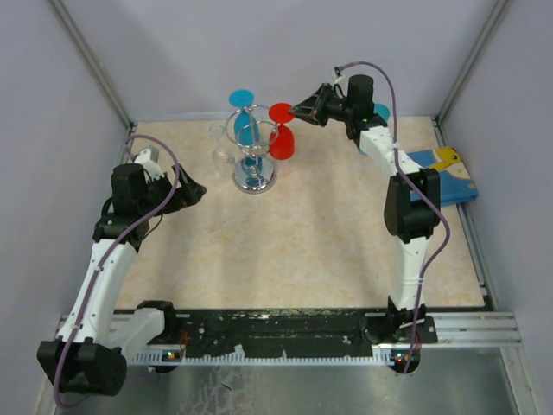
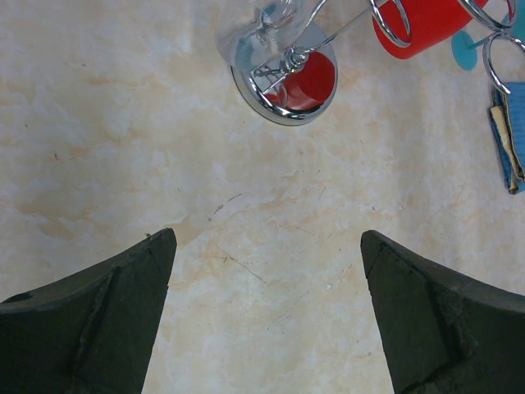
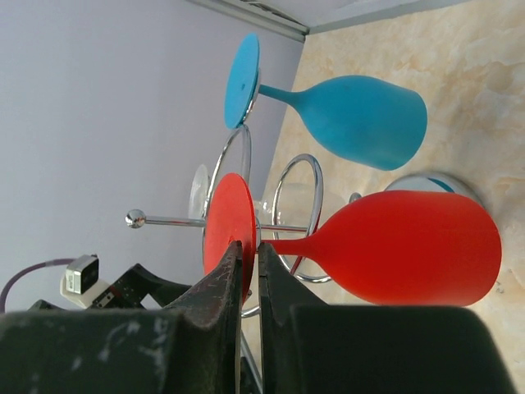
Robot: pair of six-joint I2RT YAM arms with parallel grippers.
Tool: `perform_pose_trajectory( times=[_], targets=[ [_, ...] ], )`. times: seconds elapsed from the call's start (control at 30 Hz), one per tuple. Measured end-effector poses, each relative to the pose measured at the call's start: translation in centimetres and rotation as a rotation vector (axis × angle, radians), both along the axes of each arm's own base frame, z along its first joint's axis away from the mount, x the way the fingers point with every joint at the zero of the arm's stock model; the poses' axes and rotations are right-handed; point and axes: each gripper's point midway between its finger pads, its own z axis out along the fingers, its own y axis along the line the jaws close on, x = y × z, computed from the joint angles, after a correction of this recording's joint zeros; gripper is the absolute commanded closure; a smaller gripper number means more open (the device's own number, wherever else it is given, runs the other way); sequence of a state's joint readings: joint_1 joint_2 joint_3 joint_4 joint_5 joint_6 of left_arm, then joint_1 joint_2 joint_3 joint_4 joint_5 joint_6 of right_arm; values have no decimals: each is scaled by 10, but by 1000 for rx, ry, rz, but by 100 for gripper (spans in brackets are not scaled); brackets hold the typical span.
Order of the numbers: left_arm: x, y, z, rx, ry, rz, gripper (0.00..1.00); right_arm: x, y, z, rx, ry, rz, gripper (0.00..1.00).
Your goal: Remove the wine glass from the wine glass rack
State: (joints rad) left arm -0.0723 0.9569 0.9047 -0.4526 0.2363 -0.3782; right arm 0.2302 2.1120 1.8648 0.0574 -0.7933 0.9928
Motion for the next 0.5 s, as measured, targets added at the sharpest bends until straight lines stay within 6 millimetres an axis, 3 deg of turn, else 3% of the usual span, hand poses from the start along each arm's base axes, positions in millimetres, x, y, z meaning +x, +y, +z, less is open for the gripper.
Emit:
perform_pose_trajectory(
  times=[0.17,0.27,0.37,0.5],
  targets=[
    [0,0,0,-3,1,1,0,2,-5,-2,-1,6,-10,97],
    [0,0,1,-7,1,2,0,2,-6,-2,-1,7,-10,88],
    [-1,-1,1,-11,1,0,0,2,-9,-3,0,8,-12,90],
    [-1,-2,1,-15,2,-5,0,2,-16,-4,3,13,-18,81]
  ],
)
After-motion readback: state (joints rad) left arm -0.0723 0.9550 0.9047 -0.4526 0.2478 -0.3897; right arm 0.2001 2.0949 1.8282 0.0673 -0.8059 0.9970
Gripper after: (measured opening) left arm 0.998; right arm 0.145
